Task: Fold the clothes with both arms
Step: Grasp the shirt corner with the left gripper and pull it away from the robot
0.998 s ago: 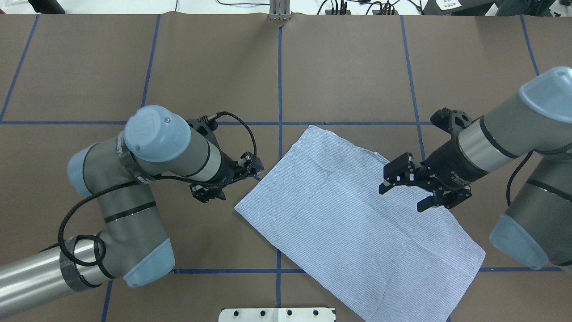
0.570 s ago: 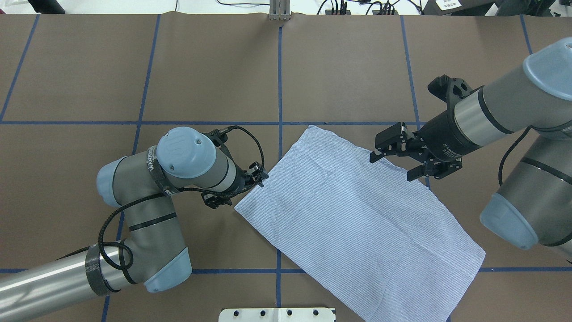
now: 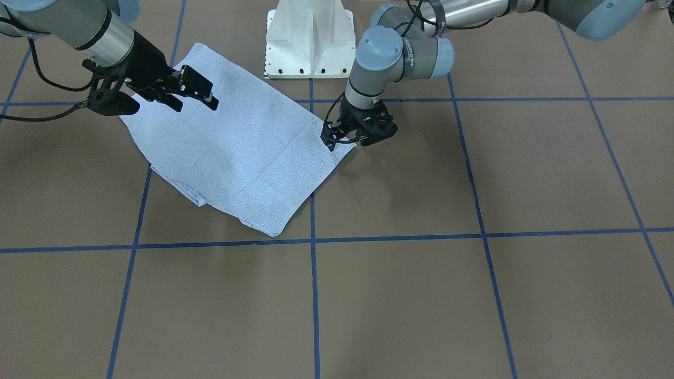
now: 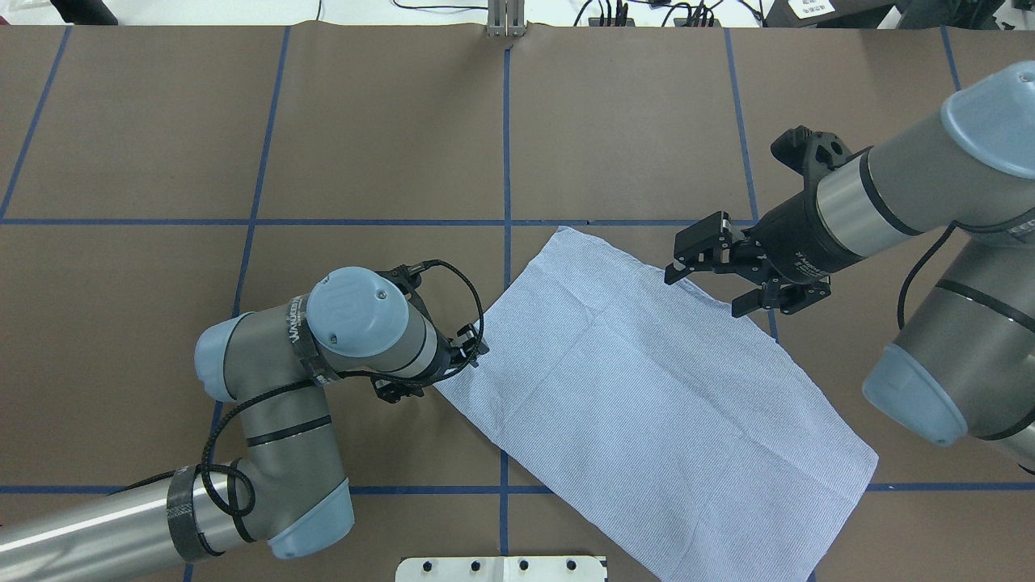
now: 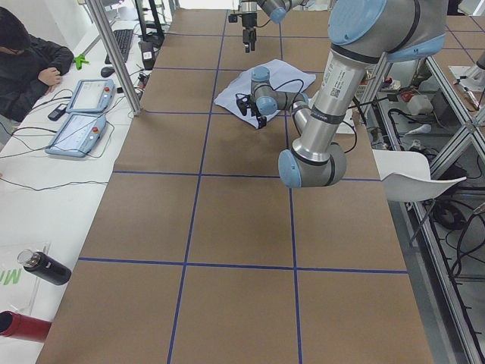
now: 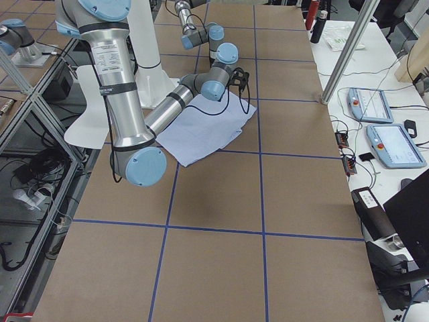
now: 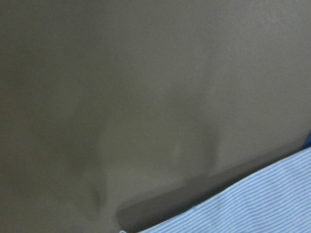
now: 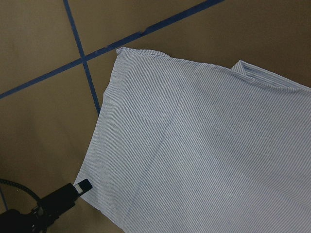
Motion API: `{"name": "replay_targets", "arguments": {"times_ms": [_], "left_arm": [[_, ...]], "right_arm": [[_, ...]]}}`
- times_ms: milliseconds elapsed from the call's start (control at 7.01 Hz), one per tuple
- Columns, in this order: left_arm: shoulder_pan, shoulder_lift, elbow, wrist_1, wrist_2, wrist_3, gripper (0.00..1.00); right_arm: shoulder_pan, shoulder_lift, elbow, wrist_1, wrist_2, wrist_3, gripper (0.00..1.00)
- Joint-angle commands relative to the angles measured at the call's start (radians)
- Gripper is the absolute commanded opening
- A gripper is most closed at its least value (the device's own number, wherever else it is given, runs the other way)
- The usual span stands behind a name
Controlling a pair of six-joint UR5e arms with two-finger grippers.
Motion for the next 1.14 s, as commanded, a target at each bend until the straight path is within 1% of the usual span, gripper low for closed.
{"name": "replay_targets", "arguments": {"times_ms": [0, 428, 570, 713, 856, 998], "left_arm": [[0.007, 0.0, 0.002, 0.003, 0.004, -0.001, 0.85], [-0.006, 0.011, 0.007, 0.005, 0.01, -0.001, 0.77], [-0.008, 0.011, 0.008, 0.005, 0.01, -0.001, 0.7], [-0.008, 0.009, 0.007, 0.005, 0.01, -0.003, 0.6], [-0.007, 0.009, 0.007, 0.005, 0.01, -0.001, 0.48], [-0.005, 0.009, 0.007, 0.005, 0.01, -0.001, 0.33]], "right_arm": [[0.001, 0.0, 0.0, 0.0, 0.0, 0.001, 1.0], [0.001, 0.002, 0.001, 0.0, 0.001, 0.001, 1.0], [0.001, 0.002, 0.003, 0.0, 0.001, 0.001, 1.0], [0.001, 0.0, 0.003, 0.0, 0.001, 0.001, 1.0], [0.001, -0.001, 0.002, 0.0, 0.0, 0.001, 1.0], [0.001, -0.006, 0.001, 0.0, 0.001, 0.001, 1.0]]}}
